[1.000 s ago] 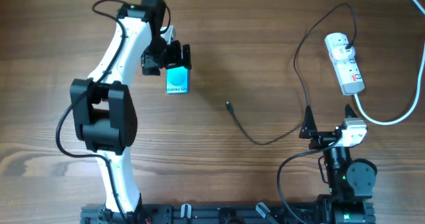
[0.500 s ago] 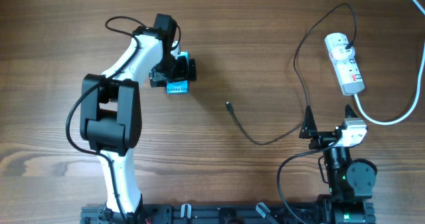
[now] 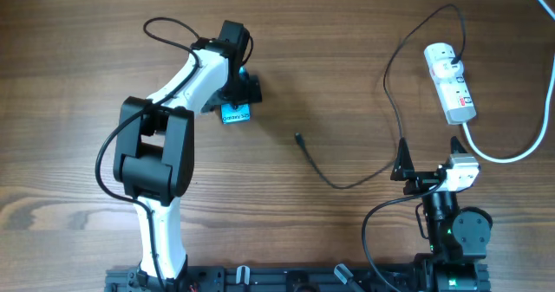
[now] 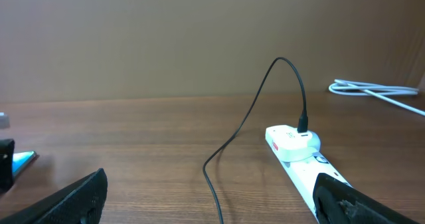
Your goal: Plug charger to phone and switch on socket
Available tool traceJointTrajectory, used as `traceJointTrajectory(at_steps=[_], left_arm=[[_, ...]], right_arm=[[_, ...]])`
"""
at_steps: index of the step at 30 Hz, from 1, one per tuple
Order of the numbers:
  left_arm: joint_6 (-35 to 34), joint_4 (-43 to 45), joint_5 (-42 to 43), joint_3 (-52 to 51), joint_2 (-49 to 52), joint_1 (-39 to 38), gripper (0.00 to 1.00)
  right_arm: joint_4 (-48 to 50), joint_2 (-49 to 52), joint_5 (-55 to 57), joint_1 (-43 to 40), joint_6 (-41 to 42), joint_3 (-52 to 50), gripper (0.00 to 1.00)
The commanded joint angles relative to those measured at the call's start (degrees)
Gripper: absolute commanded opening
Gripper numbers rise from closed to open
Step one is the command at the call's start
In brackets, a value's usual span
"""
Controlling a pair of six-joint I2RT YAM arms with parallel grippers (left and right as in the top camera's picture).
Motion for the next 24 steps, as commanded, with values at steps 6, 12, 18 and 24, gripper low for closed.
traceJointTrajectory(at_steps=[6, 12, 18, 24], left_arm=[[-1.2, 2.1, -1.4, -0.4, 0.0, 0.0, 0.85], [-1.2, -2.4, -1.4, -0.4, 0.0, -0.2, 0.64], [-1.2, -9.5, 4.7, -0.4, 0.0, -0.2, 0.59], [-1.2, -13.4, 4.9, -0.4, 0.0, -0.2, 0.83]], right_arm=[[0.2, -0.5, -0.9, -0.3, 0.5, -0.1, 1.0], [0.2, -0.5, -0.9, -0.3, 0.4, -0.1, 1.0], [0.2, -0.5, -0.9, -0.3, 0.5, -0.1, 1.0], [0.2, -0.5, -0.9, -0.3, 0.5, -0.1, 1.0]])
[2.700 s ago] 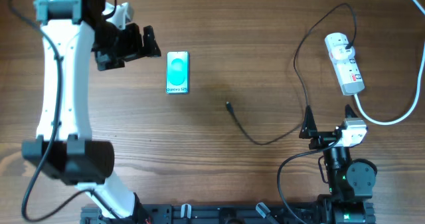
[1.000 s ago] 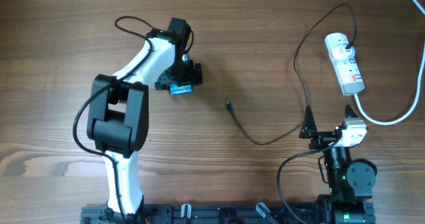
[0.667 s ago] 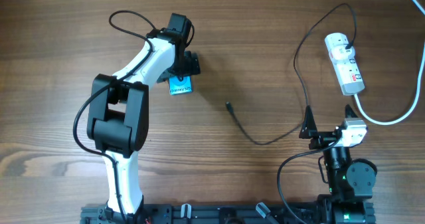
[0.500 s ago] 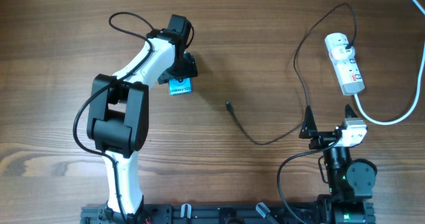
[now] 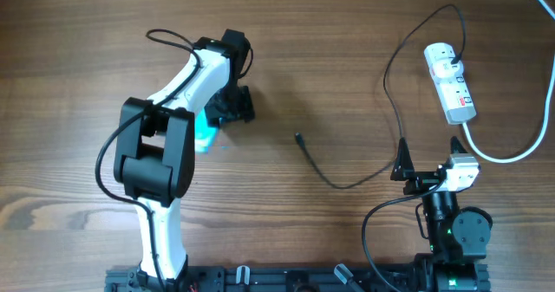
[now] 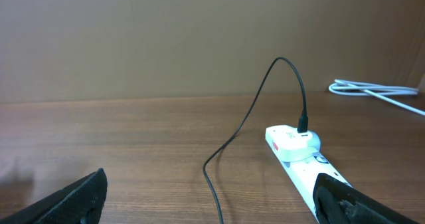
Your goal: Plug charger to phone and switch on socket
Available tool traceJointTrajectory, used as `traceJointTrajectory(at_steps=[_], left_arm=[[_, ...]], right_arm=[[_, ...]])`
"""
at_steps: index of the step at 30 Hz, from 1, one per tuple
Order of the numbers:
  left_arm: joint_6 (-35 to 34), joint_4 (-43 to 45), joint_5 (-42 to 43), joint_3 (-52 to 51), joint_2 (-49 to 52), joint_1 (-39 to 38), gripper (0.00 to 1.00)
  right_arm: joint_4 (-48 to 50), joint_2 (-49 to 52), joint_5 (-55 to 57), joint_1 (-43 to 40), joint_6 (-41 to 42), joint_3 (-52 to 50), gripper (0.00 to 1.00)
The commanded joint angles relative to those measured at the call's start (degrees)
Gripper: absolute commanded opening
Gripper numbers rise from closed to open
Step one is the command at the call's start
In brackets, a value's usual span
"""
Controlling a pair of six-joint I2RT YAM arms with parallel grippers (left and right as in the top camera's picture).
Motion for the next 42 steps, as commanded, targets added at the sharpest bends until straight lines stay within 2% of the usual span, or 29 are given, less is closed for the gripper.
traceJointTrajectory(at_steps=[1, 2, 5, 9, 13, 17, 21, 24, 25, 27, 28, 32, 37, 39, 42], left_arm=[[-0.2, 0.7, 0.4, -0.5, 0.3, 0.2, 0.96], [-0.1, 1.8, -0.1, -0.5, 0.3, 0.2, 1.0], [0.8, 4.8, -3.6, -0.5, 0.3, 0.2, 1.0], [12.3, 4.8, -6.5, -0.2, 0.3, 0.5, 1.0], [12.3, 9.2, -18.5, 0.5, 0.2, 2.0, 1.0], [12.5, 13.0, -18.8, 0.5, 0.2, 5.4, 1.0], [19.6, 9.6, -15.6, 0.5, 0.2, 10.1, 1.0], [19.6, 6.4, -14.7, 0.4, 0.2, 13.7, 1.0], [19.7, 4.8, -11.3, 0.1, 0.2, 15.5, 1.0], [25.4, 3.7, -3.6, -1.8, 0.2, 17.6, 1.0], [27.1, 4.8, -2.9, -3.6, 0.2, 18.2, 1.0], [27.0, 9.3, -3.1, -9.5, 0.2, 18.9, 1.0], [22.6, 11.7, -3.1, -9.7, 0.2, 18.9, 1.0], [24.9, 12.8, -3.0, -9.7, 0.2, 18.9, 1.0], [35.3, 12.9, 6.4, -9.7, 0.2, 18.8, 1.0]], right_arm=[[0.2, -0.5, -0.9, -0.3, 0.5, -0.1, 0.99], [0.2, -0.5, -0.9, -0.3, 0.4, -0.1, 1.0], [0.2, -0.5, -0.9, -0.3, 0.4, -0.1, 1.0], [0.2, -0.5, -0.9, -0.3, 0.4, -0.1, 1.0], [0.2, -0.5, -0.9, -0.3, 0.4, -0.1, 1.0], [0.2, -0.5, -0.9, -0.3, 0.4, -0.1, 1.0], [0.2, -0.5, -0.9, -0.3, 0.5, -0.1, 1.0], [0.2, -0.5, -0.9, -0.3, 0.5, -0.1, 1.0], [0.2, -0.5, -0.9, -0.3, 0.5, -0.1, 1.0], [0.2, -0.5, -0.9, -0.3, 0.5, -0.1, 1.0], [0.2, -0.5, -0.9, -0.3, 0.5, -0.1, 1.0], [0.2, -0.5, -0.9, -0.3, 0.5, -0.1, 1.0], [0.2, -0.5, -0.9, -0.3, 0.4, -0.1, 1.0], [0.2, -0.5, -0.9, -0.3, 0.5, -0.1, 1.0], [0.2, -0.5, -0.9, -0.3, 0.5, -0.1, 1.0]])
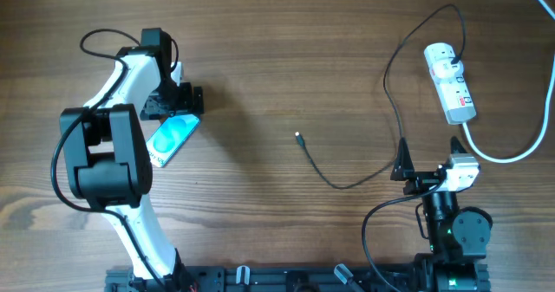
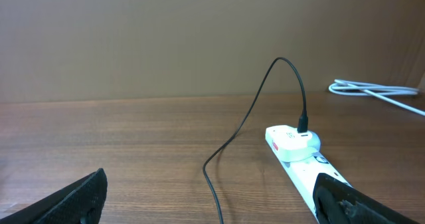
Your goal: Plug charger to phone and switch on socket
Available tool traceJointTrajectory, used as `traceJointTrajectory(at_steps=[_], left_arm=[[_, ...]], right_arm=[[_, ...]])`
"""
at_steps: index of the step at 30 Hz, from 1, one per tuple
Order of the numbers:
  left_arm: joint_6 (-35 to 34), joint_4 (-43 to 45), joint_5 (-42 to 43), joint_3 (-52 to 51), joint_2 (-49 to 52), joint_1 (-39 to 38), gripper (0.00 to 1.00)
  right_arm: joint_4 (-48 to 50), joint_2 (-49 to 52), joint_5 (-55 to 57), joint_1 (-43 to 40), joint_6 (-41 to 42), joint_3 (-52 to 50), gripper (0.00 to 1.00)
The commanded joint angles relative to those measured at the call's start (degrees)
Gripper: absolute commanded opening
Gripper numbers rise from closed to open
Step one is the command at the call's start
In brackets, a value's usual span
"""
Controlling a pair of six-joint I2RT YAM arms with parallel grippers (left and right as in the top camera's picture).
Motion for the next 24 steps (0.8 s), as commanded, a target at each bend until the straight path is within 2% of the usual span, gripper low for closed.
traceJointTrajectory(at_steps=[1, 7, 10, 16, 22, 24], left_arm=[[9.9, 0.9, 8.4, -2.5, 3.4, -0.4, 1.0], [17.2, -0.4, 8.1, -2.5, 3.4, -0.4, 1.0], [15.5, 1.0, 8.1, -2.5, 3.4, -0.4, 1.0], [17.0, 2.7, 8.4, -2.4, 3.4, -0.5, 1.0], [20.4, -1.4, 9.2, -2.4, 3.4, -0.8, 1.0], [24.9, -4.9, 12.9, -2.4, 3.4, -1.0, 1.0]], right_arm=[[0.2, -0.5, -0.9, -0.3, 0.4, -0.1, 1.0], [0.2, -0.5, -0.9, -0.3, 0.4, -0.1, 1.0], [0.2, -0.5, -0.9, -0.3, 0.4, -0.1, 1.0], [0.2, -0.5, -0.9, -0.3, 0.5, -0.1, 1.0], [0.2, -0.5, -0.9, -0.3, 0.5, -0.1, 1.0], [0.2, -0.5, -0.9, -0.3, 0.5, -0.1, 1.0]])
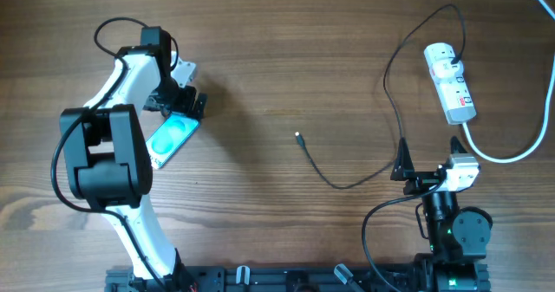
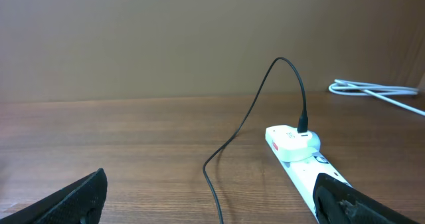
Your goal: Plug charger to phone and switch on socket
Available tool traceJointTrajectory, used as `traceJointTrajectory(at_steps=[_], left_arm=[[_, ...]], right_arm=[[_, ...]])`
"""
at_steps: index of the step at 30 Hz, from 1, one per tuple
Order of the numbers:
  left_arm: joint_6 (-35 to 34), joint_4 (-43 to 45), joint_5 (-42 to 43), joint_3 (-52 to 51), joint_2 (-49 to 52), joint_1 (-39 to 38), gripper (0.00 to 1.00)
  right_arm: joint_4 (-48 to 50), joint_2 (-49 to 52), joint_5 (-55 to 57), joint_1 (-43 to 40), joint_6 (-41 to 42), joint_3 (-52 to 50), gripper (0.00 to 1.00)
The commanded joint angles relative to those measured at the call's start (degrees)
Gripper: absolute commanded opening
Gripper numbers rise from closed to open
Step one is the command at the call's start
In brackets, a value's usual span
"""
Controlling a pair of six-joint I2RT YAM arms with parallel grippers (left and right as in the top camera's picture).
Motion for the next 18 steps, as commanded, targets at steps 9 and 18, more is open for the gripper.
traceJointTrajectory(at_steps=[9, 18], left_arm=[[5.3, -9.1, 5.5, -5.6, 3.5, -1.2, 1.0], [-0.8, -4.1, -7.3, -10.3, 3.5, -1.2, 1.0]], right_arm=[[0.2, -0.5, -0.9, -0.3, 0.4, -0.1, 1.0], [0.2, -0.5, -0.9, -0.3, 0.4, -0.1, 1.0]])
